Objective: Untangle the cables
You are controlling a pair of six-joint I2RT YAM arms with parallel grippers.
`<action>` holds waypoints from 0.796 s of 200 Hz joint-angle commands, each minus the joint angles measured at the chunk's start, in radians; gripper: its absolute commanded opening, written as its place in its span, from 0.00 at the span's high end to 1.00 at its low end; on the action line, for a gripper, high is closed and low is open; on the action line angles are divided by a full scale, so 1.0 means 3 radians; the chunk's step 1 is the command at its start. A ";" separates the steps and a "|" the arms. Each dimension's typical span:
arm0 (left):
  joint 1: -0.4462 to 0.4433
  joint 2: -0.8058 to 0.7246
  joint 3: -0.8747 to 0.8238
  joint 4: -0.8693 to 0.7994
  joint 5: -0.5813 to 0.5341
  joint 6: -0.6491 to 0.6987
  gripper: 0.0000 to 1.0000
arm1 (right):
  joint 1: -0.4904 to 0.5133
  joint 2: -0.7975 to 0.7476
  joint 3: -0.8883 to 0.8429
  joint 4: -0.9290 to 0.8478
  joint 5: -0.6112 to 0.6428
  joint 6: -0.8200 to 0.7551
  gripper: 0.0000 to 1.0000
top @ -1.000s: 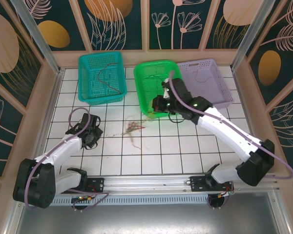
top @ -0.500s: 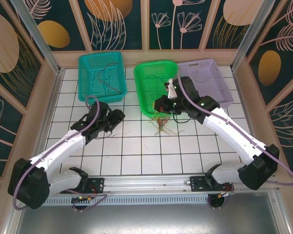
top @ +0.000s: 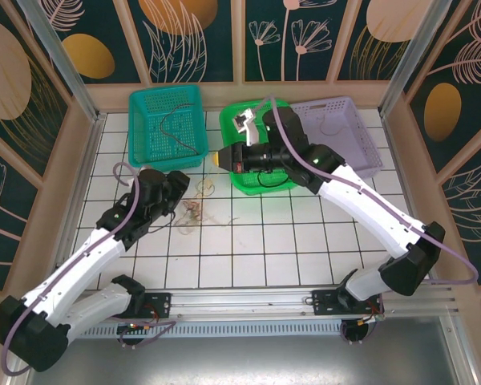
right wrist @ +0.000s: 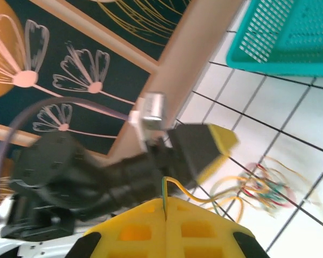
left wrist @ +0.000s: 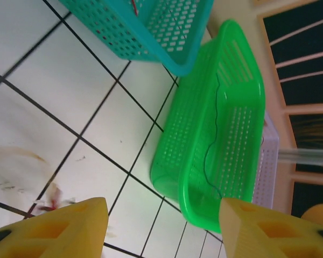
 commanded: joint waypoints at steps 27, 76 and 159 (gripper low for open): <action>0.0001 0.0115 -0.0122 -0.0601 0.0036 -0.0318 0.44 | -0.0072 -0.0206 -0.1225 0.0031 0.0278 0.0011 1.00; -0.0023 0.0383 -0.0227 -0.0636 0.0396 -0.0351 0.44 | -0.0073 -0.0173 -0.1698 0.0020 0.0424 -0.0036 1.00; -0.0247 0.1151 0.0142 -0.0424 0.0302 0.0667 0.46 | -0.0075 -0.0158 -0.1779 0.0066 0.0487 -0.0018 1.00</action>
